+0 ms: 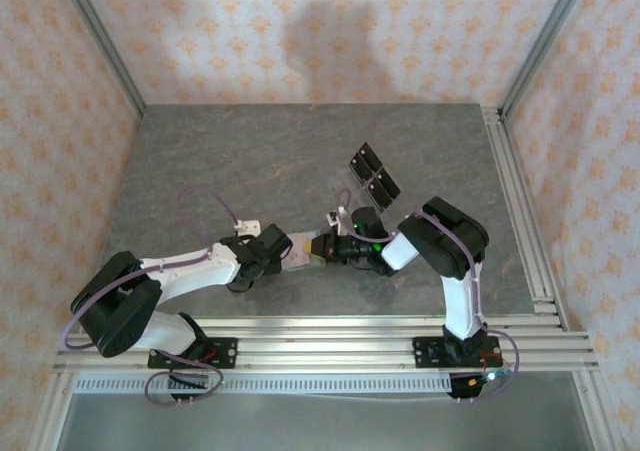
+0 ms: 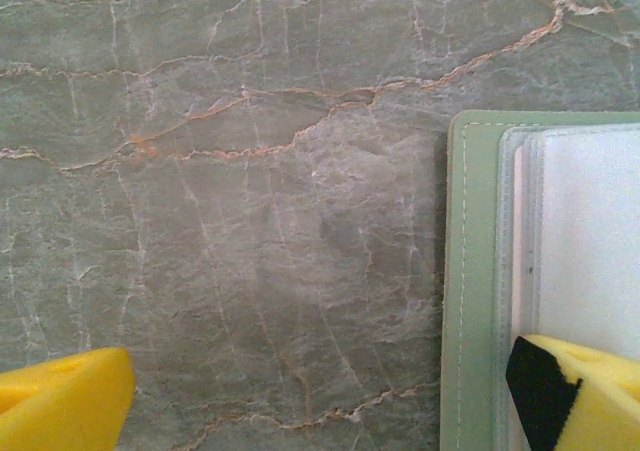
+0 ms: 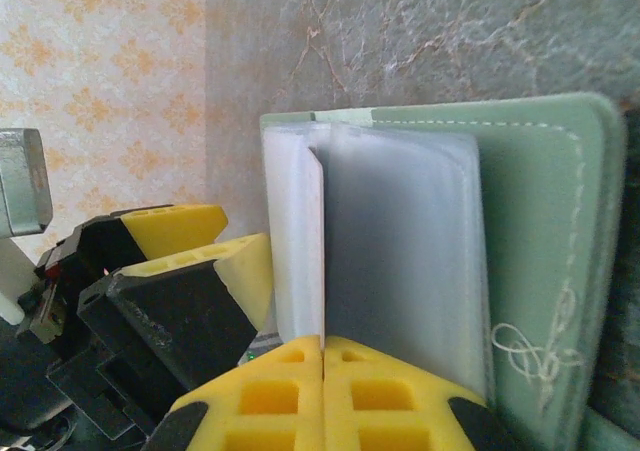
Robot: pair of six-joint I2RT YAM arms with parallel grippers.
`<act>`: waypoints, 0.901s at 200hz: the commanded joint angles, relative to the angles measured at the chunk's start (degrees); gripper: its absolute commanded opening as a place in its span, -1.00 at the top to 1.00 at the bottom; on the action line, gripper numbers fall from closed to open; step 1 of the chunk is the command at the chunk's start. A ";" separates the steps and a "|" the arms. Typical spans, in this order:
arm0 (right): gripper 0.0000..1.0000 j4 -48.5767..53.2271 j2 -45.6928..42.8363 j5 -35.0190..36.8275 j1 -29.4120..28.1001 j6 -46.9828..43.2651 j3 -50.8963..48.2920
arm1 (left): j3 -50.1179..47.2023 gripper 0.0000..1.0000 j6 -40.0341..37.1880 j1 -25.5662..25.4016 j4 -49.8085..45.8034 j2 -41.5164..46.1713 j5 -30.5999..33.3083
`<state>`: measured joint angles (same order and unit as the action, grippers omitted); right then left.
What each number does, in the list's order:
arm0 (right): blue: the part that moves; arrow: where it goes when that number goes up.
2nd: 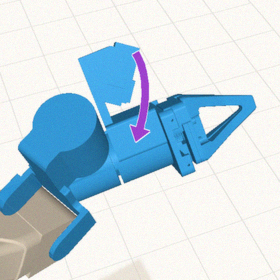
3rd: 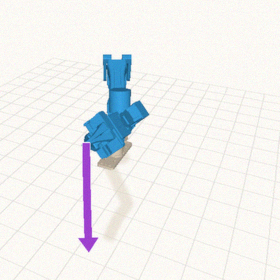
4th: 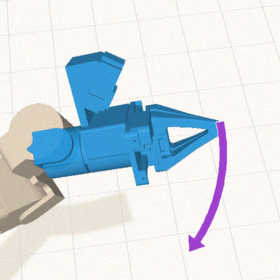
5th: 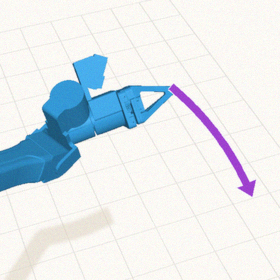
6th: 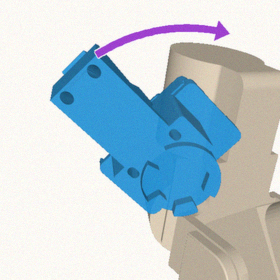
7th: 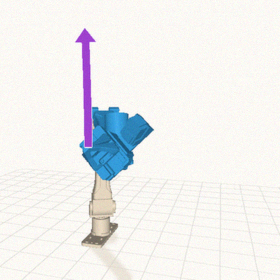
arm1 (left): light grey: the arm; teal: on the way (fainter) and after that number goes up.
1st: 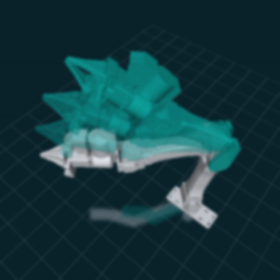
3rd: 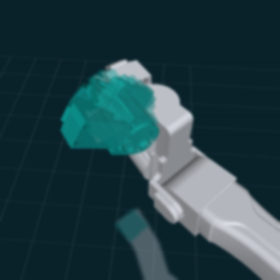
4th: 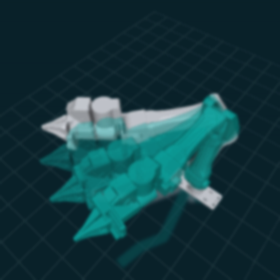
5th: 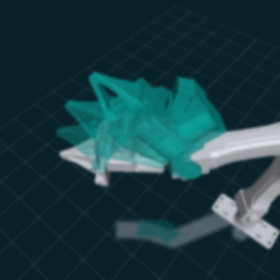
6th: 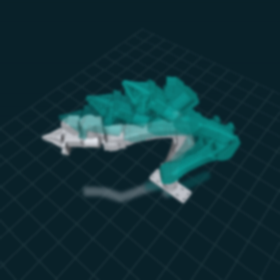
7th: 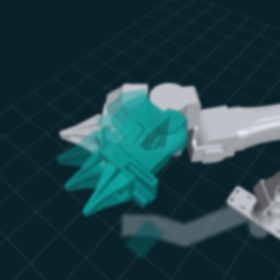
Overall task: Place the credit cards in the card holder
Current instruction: Insert the credit card into the card slot.
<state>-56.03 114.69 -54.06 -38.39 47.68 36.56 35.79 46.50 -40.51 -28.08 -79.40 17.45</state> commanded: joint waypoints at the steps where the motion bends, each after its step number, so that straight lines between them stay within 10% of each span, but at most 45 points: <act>1: 1.00 8.05 -0.73 1.82 -0.19 -5.03 0.25 | -0.64 -0.96 0.08 -0.41 -2.48 -0.03 1.16; 180: 1.00 26.41 -0.93 5.42 -1.59 -13.58 7.96 | -0.86 -0.96 0.07 -0.40 -2.26 -0.15 1.07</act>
<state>-35.24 111.59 -53.12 -38.89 35.83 43.94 35.79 46.50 -40.51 -28.08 -79.40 17.45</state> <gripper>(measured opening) 0.040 0.981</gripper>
